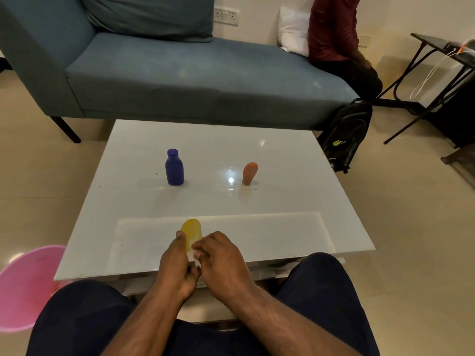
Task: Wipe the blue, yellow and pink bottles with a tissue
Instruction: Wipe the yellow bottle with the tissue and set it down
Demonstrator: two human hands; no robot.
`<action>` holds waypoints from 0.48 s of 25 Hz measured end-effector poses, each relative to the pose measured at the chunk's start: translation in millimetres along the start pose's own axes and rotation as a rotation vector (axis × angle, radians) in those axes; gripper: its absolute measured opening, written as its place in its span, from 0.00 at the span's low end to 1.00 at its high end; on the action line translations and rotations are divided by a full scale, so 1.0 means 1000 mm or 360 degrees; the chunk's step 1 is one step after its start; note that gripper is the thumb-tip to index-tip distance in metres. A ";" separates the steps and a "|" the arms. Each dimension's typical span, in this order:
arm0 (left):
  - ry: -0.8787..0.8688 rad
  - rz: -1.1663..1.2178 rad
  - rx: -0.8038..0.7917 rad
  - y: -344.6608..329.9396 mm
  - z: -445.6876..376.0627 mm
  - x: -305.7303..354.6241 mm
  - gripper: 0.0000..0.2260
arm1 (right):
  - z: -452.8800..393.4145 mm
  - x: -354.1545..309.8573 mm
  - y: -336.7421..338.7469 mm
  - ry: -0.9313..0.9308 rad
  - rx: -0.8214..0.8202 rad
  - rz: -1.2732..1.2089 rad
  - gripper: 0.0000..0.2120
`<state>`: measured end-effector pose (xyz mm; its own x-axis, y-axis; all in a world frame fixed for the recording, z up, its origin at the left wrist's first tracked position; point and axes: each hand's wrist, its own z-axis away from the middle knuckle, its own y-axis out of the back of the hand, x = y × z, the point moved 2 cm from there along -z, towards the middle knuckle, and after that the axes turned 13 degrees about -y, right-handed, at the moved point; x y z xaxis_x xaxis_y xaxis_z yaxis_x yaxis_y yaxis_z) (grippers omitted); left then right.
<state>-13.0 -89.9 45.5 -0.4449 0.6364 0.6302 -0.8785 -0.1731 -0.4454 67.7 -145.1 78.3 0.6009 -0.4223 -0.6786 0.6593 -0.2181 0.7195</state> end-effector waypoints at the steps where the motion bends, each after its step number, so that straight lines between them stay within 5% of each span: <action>1: -0.0004 -0.0008 -0.0011 -0.001 0.002 0.000 0.18 | -0.007 0.002 0.002 -0.0036 0.0034 -0.0009 0.10; 12: 0.0088 0.0147 -0.0085 0.000 -0.004 -0.003 0.20 | -0.018 0.005 0.005 -0.0062 0.0054 0.0031 0.11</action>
<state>-11.0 -88.2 41.0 -0.5121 0.6604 0.5492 -0.8228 -0.1936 -0.5343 81.4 -132.6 75.9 0.5950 -0.4604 -0.6589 0.6318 -0.2389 0.7374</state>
